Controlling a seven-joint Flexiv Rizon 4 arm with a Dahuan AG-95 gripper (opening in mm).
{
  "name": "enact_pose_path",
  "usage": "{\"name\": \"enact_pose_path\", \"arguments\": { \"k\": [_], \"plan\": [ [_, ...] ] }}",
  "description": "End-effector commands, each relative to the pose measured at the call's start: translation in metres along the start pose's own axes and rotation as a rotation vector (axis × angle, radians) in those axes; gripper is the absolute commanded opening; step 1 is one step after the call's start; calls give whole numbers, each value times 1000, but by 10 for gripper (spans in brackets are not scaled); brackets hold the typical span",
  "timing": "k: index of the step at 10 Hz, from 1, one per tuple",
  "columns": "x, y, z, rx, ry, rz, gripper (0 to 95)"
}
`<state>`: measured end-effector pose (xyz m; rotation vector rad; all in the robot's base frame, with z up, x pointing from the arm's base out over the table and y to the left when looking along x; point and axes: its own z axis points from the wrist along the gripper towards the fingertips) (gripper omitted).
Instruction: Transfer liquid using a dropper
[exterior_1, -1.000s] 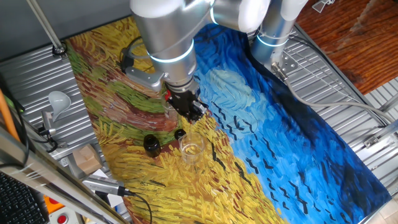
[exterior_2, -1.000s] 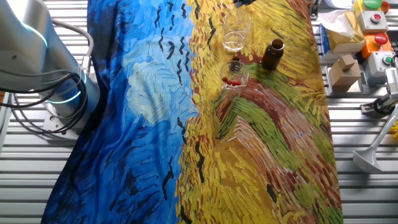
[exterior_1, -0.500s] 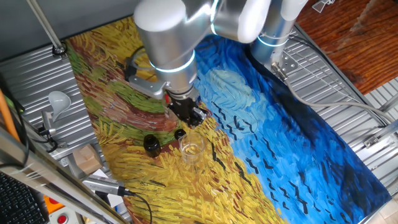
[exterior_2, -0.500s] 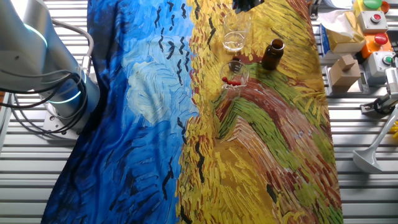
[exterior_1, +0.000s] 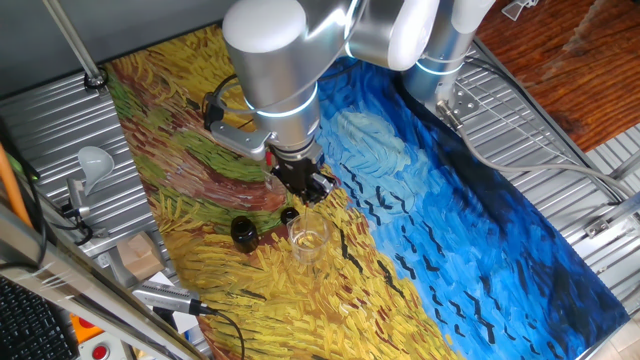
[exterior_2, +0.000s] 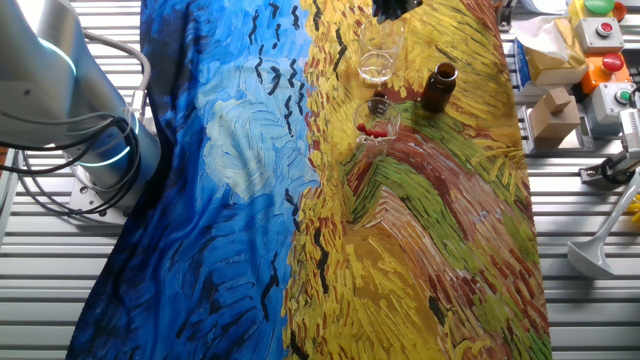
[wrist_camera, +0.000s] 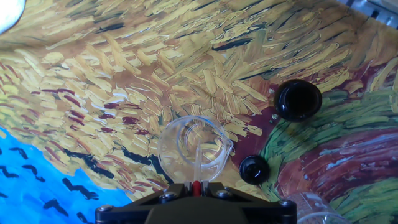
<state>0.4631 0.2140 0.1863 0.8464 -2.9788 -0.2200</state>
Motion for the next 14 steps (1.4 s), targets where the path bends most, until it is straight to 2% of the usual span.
{"name": "enact_pose_path", "arguments": {
  "k": [1,3,5,8,11,14],
  "plan": [
    [0,0,0,0,1,1,0],
    [0,0,0,-7,-9,5,0],
    [0,0,0,1,-10,23,0],
    [-9,13,6,16,-7,48,0],
    [-11,18,8,33,-3,49,0],
    [-12,17,17,46,-19,45,0]
  ]
}}
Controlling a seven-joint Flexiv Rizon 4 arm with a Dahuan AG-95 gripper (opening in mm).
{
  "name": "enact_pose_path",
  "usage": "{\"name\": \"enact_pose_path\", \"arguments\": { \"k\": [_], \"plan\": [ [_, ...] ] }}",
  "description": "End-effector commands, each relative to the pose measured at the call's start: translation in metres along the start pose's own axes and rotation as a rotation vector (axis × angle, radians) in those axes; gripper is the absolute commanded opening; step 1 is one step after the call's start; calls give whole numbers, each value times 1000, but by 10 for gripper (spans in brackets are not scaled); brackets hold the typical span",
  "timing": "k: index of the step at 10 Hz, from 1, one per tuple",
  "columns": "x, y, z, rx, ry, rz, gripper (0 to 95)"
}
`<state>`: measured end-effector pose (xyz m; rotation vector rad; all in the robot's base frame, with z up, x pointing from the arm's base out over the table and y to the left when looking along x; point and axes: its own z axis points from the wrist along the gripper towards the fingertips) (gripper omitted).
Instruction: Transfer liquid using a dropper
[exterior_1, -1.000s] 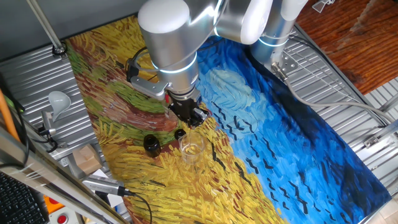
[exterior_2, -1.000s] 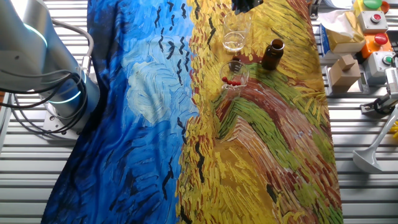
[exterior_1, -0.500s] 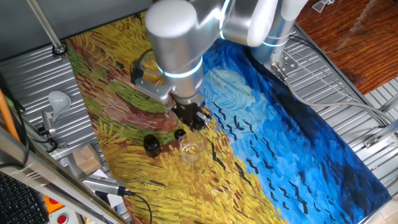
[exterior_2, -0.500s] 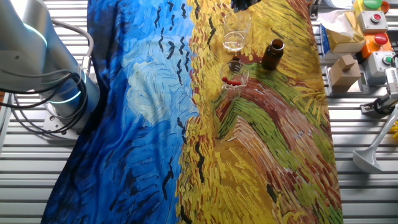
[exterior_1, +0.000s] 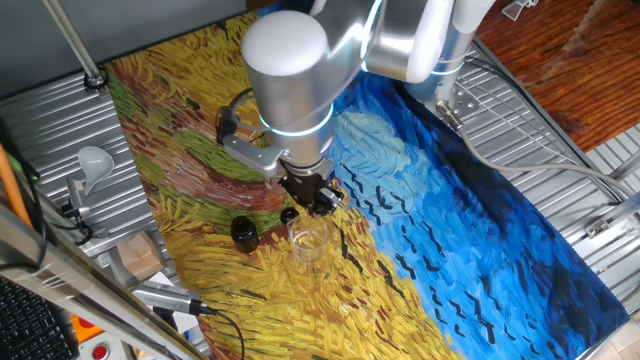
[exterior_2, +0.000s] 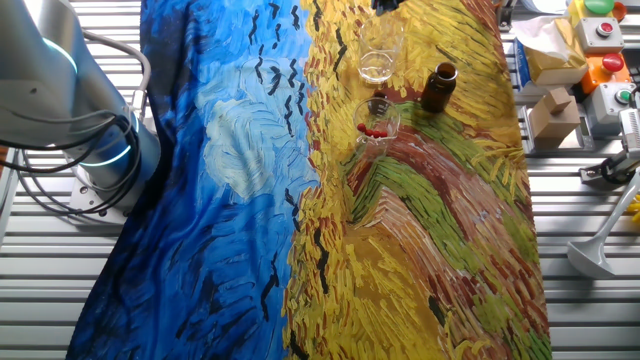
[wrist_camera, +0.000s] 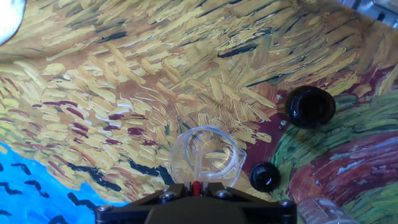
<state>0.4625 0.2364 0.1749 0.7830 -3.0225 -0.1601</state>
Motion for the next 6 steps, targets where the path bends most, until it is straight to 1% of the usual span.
{"name": "enact_pose_path", "arguments": {
  "k": [1,3,6],
  "plan": [
    [-1,-1,6,6,-10,-1,0],
    [-1,-1,8,14,-9,8,0],
    [-1,-1,8,6,8,14,0]
  ]
}}
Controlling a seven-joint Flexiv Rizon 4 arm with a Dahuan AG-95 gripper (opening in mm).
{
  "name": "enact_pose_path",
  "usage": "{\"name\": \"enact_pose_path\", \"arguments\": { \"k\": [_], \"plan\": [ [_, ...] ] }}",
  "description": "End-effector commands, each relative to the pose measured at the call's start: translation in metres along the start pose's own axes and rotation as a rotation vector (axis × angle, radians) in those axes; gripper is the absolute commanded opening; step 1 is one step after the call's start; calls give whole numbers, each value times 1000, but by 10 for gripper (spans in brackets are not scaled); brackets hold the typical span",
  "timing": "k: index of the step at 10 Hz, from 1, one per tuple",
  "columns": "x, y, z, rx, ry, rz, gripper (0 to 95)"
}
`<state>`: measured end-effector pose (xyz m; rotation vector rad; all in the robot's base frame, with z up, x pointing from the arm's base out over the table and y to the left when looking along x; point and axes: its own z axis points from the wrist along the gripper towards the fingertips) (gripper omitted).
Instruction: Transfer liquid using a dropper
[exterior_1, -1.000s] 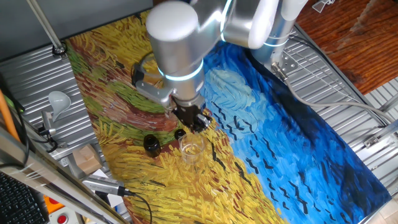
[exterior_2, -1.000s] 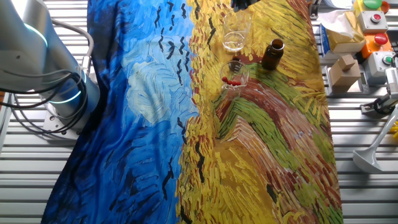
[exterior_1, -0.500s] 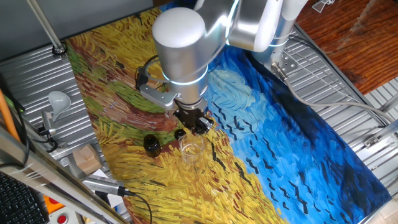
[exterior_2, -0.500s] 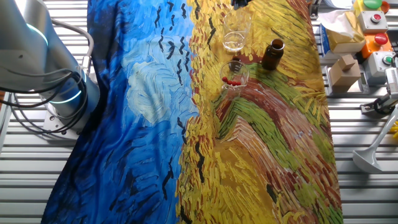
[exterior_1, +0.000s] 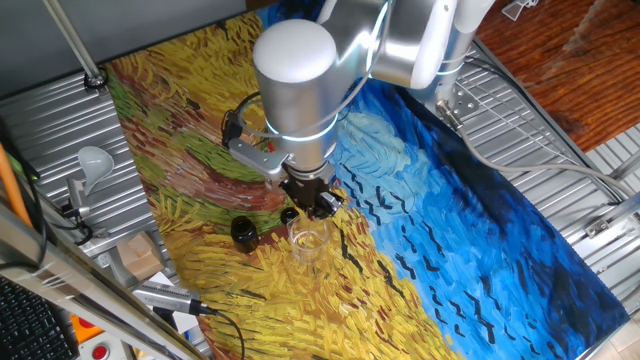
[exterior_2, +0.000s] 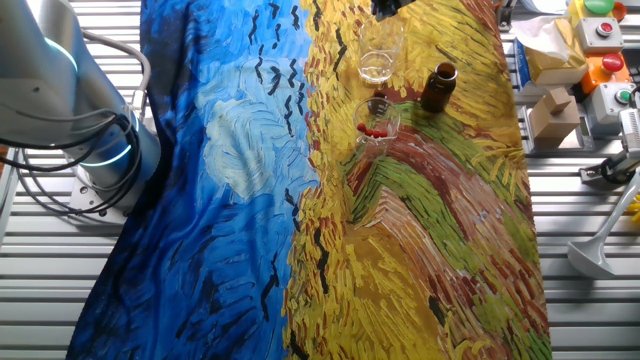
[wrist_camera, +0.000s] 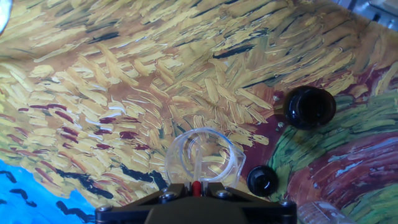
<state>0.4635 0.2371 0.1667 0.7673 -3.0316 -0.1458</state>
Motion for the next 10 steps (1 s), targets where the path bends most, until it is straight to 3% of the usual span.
{"name": "enact_pose_path", "arguments": {
  "k": [1,5,10],
  "plan": [
    [0,0,0,-11,22,-10,0],
    [0,0,1,-3,39,-18,0],
    [-2,-9,28,-15,25,-22,0]
  ]
}}
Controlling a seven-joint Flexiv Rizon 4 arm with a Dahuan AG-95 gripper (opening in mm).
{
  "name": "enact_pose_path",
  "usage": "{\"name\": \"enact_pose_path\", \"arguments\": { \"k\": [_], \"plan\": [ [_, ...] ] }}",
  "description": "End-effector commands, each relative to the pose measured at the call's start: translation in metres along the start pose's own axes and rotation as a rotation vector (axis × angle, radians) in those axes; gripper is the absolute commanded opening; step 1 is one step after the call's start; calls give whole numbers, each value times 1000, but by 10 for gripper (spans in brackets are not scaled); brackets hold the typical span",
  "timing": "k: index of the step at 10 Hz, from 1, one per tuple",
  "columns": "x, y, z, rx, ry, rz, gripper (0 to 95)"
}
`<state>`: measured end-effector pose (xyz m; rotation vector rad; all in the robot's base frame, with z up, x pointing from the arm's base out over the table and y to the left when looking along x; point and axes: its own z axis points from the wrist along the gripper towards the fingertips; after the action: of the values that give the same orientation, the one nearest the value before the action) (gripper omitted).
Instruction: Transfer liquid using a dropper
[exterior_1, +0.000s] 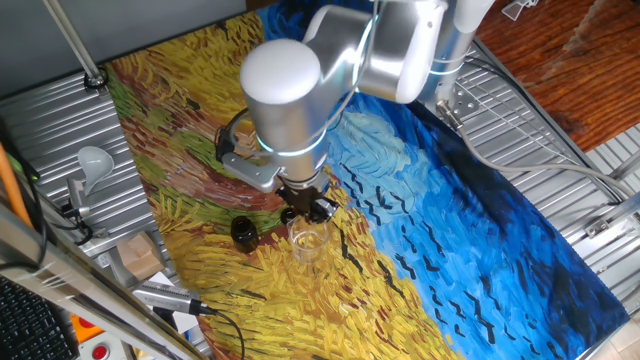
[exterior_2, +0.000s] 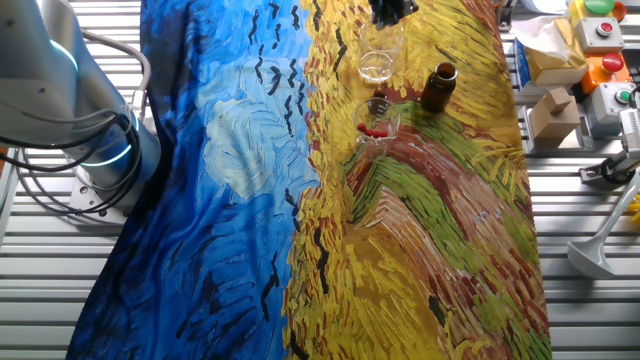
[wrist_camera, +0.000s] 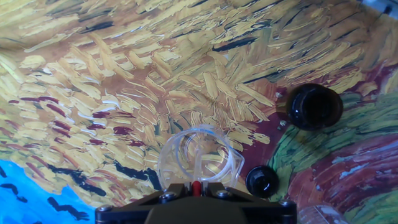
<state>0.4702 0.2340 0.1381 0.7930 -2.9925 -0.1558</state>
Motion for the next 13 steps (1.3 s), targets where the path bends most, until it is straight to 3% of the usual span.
{"name": "enact_pose_path", "arguments": {
  "k": [1,5,10,13],
  "plan": [
    [1,-1,3,0,-5,-3,0],
    [0,-2,13,0,-13,-5,0],
    [0,-2,14,-6,3,-29,0],
    [0,-2,14,-10,-4,-32,0]
  ]
}}
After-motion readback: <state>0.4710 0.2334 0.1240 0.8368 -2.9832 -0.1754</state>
